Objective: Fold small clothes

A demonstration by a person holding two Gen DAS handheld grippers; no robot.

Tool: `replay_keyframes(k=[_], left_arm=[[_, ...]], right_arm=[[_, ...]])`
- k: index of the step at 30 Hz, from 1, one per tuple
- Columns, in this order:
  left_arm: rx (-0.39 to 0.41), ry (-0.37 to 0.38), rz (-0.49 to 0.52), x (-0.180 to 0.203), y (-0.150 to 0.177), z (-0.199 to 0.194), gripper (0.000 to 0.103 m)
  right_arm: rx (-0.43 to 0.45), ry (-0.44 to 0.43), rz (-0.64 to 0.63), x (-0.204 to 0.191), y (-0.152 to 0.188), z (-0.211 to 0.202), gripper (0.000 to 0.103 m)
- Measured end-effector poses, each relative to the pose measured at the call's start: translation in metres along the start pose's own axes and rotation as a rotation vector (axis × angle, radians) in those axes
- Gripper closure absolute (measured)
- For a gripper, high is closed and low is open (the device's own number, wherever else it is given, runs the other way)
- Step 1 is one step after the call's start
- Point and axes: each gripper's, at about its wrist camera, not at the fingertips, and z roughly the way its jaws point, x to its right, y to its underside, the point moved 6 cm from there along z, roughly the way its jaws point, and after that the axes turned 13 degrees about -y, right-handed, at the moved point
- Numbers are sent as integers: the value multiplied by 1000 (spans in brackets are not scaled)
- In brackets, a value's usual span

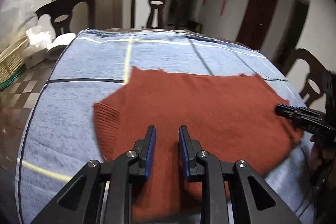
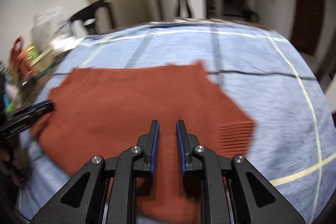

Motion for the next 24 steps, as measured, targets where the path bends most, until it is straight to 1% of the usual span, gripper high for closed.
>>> replay_keyframes(k=[1,3,4,6,7,9,11,12,14,16,17,18,19,21,24], left_arm=[[-17,-8,-11,-4,0,6,78],[-20,10,-19,-9,0,8,78],[-22,9,-21,-10,0,6,78],[-9,10,-26,-11,-2,-2,78],[-6,18,-31,-10,-1,-7,78],[-5,70,-27,0,3,-17,78],[-2,101,16,17,10,-27,78],[4,128,28,25,14,-32,78],[6,176,36,39,20,-40,77],[-4,198,77,54,30,-40,76],[-14,190,92,58,35,-37,76],[-32,170,106,61,41,-31,76],[-55,147,118,63,45,-25,76],[-46,139,118,63,44,-26,76],[-51,124,111,62,43,-33,76]], right_arm=[[5,5,21,4,-1,-4,89],[9,53,-7,1,-3,-11,89],[11,57,-14,-3,-3,-15,88],[14,29,-16,-16,0,-22,87],[12,4,-41,-30,3,-24,87],[6,-26,-91,-52,9,-25,87],[-4,-79,-131,-76,17,-23,87],[-9,-92,-142,-83,21,-22,87],[-39,-101,-173,-93,33,-14,87],[-89,-79,-200,-94,47,-3,87],[-124,-52,-205,-91,54,4,87],[-127,-48,-209,-90,56,5,87],[-118,-49,-216,-90,57,3,87],[-114,-30,-219,-91,56,-4,87],[-72,-7,-232,-87,54,-24,87]])
